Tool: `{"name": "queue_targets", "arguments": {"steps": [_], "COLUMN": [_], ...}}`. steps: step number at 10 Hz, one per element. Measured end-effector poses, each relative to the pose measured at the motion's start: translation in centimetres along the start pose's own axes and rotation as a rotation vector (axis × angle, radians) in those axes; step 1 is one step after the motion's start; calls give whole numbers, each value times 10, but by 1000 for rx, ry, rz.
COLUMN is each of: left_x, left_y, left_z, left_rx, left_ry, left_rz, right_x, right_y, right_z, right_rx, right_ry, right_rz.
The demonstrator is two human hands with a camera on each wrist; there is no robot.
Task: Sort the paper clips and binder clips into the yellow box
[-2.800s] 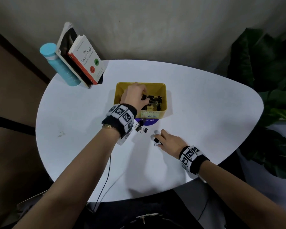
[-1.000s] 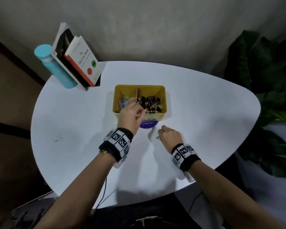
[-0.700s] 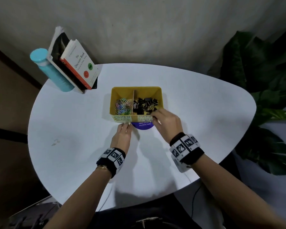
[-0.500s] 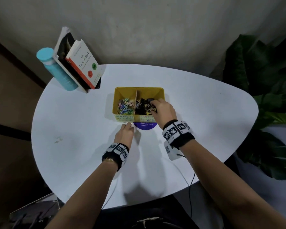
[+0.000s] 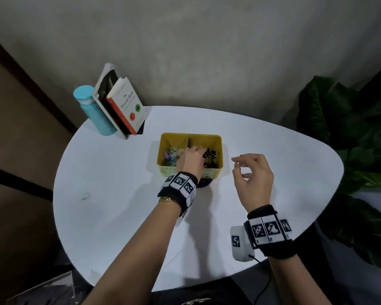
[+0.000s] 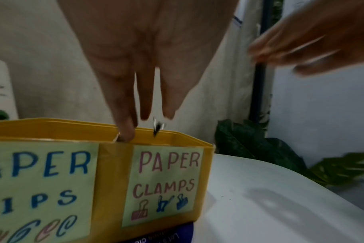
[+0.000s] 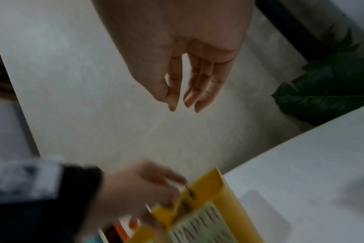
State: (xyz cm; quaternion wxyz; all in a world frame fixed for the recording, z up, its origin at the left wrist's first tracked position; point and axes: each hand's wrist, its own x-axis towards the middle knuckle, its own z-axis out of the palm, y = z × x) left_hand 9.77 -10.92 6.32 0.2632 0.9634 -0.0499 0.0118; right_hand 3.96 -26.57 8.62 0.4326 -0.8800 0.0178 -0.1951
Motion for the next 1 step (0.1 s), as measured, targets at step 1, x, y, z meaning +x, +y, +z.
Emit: {"name": "queue_targets", "arguments": {"steps": [1], "left_x": [-3], "left_y": [0], "left_z": [7], "left_rx": [159], "left_ry": [-174], "left_rz": [-63], "right_x": [3], "right_y": [-41], "right_z": [-32], "right_rx": [139], "right_ry": [63], "right_rz": [-44]}}
